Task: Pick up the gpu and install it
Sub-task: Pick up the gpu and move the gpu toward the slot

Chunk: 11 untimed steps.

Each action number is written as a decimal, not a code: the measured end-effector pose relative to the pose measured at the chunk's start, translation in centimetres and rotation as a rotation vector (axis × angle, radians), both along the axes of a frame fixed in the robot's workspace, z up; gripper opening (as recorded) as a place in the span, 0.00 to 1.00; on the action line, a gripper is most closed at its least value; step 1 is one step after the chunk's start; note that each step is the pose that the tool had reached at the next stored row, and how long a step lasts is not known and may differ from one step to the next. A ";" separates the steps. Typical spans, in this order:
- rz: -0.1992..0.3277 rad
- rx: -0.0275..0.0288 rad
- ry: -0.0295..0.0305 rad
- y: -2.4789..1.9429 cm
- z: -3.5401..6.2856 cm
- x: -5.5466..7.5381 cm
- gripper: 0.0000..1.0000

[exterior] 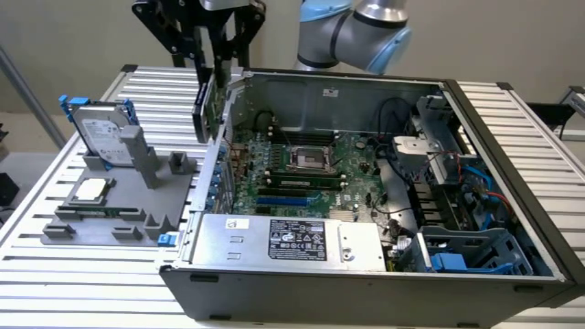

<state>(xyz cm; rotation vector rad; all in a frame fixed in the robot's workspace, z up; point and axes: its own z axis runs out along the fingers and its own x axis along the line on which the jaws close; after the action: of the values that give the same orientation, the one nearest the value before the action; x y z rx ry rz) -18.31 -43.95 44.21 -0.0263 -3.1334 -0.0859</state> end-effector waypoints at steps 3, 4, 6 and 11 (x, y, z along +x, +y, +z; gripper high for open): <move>0.000 -0.0001 0.0024 -0.03 0.00 1.4 0.27; 0.000 0.0000 0.0027 -0.03 0.00 1.8 0.27; 0.000 -0.0001 0.0028 -0.03 -0.02 2.7 0.27; 0.000 -0.0001 0.0028 -0.03 -0.19 5.0 0.27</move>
<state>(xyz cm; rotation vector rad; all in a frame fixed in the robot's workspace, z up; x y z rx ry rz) -13.30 -43.98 44.02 -0.0263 -3.1306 -0.0857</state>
